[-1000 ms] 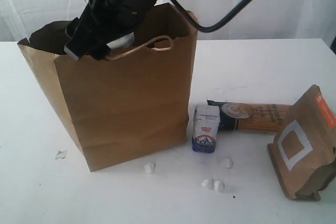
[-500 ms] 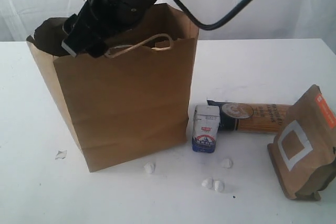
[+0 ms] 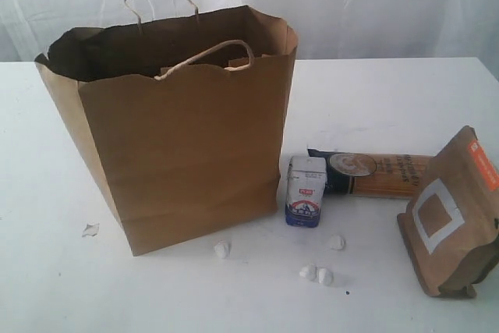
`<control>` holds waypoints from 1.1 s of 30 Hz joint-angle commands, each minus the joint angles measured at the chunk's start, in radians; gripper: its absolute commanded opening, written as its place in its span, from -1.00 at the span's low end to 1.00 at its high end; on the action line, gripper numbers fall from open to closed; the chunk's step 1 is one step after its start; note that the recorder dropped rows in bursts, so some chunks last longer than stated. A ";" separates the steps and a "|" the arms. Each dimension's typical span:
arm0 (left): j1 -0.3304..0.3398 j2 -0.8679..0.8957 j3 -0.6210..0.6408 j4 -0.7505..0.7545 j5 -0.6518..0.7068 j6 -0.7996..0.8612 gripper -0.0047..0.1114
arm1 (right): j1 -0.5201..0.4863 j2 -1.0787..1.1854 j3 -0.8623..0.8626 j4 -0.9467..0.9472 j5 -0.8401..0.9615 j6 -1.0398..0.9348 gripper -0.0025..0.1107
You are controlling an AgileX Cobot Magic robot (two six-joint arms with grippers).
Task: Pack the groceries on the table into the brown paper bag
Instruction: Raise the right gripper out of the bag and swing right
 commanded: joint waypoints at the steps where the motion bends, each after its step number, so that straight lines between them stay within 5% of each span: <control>1: -0.001 -0.004 0.004 -0.003 0.001 -0.002 -0.91 | -0.004 -0.138 -0.006 -0.136 0.130 0.052 0.45; 6: -0.001 -0.004 0.004 -0.003 0.001 -0.002 -0.91 | -0.004 -0.334 0.110 -0.283 0.230 0.158 0.45; 21: -0.001 -0.004 0.004 -0.003 0.001 -0.002 -0.91 | -0.004 -0.570 0.579 -0.254 0.274 0.369 0.45; 33: -0.001 -0.004 0.004 -0.003 0.001 -0.002 -0.91 | -0.004 -0.556 0.814 -0.176 0.066 0.451 0.45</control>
